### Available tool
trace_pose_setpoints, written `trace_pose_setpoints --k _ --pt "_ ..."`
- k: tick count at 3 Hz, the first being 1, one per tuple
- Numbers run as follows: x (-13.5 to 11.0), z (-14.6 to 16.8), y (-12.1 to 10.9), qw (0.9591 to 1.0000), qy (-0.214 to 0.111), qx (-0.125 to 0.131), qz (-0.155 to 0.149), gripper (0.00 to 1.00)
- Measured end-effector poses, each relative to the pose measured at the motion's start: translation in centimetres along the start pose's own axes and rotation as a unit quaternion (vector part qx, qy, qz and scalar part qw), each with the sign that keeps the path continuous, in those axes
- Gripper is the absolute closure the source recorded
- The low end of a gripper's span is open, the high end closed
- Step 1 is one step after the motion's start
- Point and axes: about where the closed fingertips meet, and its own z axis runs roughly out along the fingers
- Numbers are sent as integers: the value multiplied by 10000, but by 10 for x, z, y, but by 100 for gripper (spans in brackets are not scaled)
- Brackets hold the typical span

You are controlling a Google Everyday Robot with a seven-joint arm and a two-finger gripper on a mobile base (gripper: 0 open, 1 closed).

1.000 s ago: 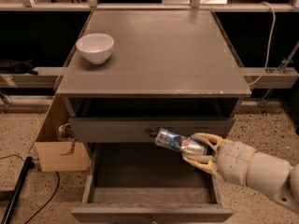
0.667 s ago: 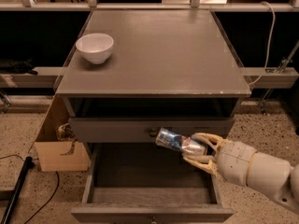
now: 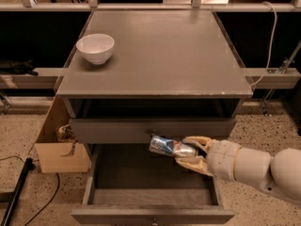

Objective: Pick redbull can from middle drawer and place on counter

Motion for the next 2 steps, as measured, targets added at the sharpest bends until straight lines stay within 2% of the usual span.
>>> trace_pose_setpoints --k 1,2 --pt "-5 12 -10 9999 33 -160 -34 100" --pt "-19 12 -27 9994 137 -212 -218 100"
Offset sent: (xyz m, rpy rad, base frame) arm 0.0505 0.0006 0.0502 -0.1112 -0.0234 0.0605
